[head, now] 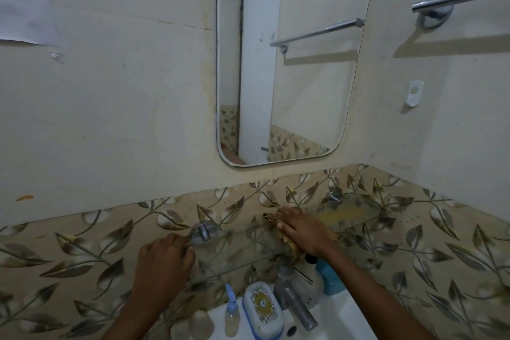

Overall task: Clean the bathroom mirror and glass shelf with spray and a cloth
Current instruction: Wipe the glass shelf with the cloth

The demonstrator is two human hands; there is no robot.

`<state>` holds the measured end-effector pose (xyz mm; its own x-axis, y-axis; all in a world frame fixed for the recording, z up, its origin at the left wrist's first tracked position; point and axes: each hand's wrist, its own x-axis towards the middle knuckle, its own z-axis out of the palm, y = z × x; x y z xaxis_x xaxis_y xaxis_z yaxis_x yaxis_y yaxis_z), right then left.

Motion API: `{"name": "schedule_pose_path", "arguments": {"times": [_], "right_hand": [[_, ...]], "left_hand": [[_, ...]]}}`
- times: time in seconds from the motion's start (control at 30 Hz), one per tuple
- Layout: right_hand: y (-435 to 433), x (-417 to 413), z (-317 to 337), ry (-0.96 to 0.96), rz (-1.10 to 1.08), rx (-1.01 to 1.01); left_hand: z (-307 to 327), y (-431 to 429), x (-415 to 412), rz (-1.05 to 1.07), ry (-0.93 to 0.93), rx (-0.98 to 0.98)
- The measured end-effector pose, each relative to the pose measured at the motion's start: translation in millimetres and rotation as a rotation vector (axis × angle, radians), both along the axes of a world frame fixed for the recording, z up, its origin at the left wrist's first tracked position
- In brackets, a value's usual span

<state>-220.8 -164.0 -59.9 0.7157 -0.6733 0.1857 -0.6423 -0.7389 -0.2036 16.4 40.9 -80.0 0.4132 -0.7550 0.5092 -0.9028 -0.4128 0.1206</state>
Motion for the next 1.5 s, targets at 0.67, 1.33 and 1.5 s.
{"name": "schedule_pose_path", "arguments": {"times": [0.67,1.33,1.5], "right_hand": [[-48.3,-42.7,4.5,-0.069,-0.174,0.023],[-129.5,-99.5,68.5,-0.969,-0.642,0.119],[-145.5,-98.2,22.7,-0.085,-0.537,0.204]], "left_hand": [[-0.9,-4.6,3.4,0.015,0.062,0.024],[-1.9,-7.0,2.7,0.023,0.136,-0.036],[1.0,-6.9,0.0,0.033,0.120,-0.070]]}}
